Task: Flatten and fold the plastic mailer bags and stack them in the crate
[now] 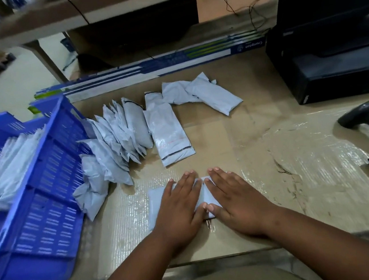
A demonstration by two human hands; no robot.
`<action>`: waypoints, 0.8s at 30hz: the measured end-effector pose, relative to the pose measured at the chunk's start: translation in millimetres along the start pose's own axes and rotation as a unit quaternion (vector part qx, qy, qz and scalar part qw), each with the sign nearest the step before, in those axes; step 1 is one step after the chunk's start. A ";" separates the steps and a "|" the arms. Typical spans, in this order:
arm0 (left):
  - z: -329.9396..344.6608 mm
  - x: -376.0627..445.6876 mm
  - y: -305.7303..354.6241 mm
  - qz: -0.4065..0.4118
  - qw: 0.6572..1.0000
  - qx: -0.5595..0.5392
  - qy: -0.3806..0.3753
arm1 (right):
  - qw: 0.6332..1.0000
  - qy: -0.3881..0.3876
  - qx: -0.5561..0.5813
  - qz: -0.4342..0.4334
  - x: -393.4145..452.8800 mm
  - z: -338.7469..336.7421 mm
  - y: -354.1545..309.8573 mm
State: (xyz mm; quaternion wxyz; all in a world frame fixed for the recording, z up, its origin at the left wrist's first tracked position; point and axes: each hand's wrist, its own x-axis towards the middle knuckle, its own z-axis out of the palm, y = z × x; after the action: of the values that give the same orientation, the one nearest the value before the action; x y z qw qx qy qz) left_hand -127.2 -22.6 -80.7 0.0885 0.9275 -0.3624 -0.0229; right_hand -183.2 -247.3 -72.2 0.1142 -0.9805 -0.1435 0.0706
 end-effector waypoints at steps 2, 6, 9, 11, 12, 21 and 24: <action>-8.2 -5.1 4.3 0.014 1.000 0.015 0.000 | 1.000 0.010 -0.008 -0.006 -8.5 -6.0 0.5; -30.4 -24.6 5.4 0.068 0.996 0.060 0.020 | 0.996 0.007 -0.059 -0.067 -30.6 -8.8 5.6; -32.9 -34.7 -0.1 0.052 0.995 0.087 -0.007 | 0.995 -0.026 -0.056 -0.079 -31.1 -5.8 12.4; -26.4 -37.6 -2.1 0.038 0.994 0.090 -0.037 | 0.992 -0.065 -0.068 -0.084 -24.4 -8.5 16.4; -22.6 -38.5 -2.8 0.039 0.995 0.088 -0.041 | 0.990 -0.079 -0.078 -0.087 -21.3 -10.4 18.0; -17.3 -38.6 -7.1 0.045 0.997 0.057 -0.036 | 0.997 -0.040 -0.017 -0.058 2.6 -24.6 -36.4; -27.0 -43.8 -15.9 0.059 0.997 0.025 -0.035 | 0.997 -0.041 -0.041 -0.056 -0.6 6.7 -40.0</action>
State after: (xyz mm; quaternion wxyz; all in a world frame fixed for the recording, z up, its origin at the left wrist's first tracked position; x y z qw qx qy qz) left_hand -145.9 22.5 -58.0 0.0538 0.9053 -0.4194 -0.0407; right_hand -195.5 -208.8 -68.9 0.0718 -0.9710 -0.2059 0.0977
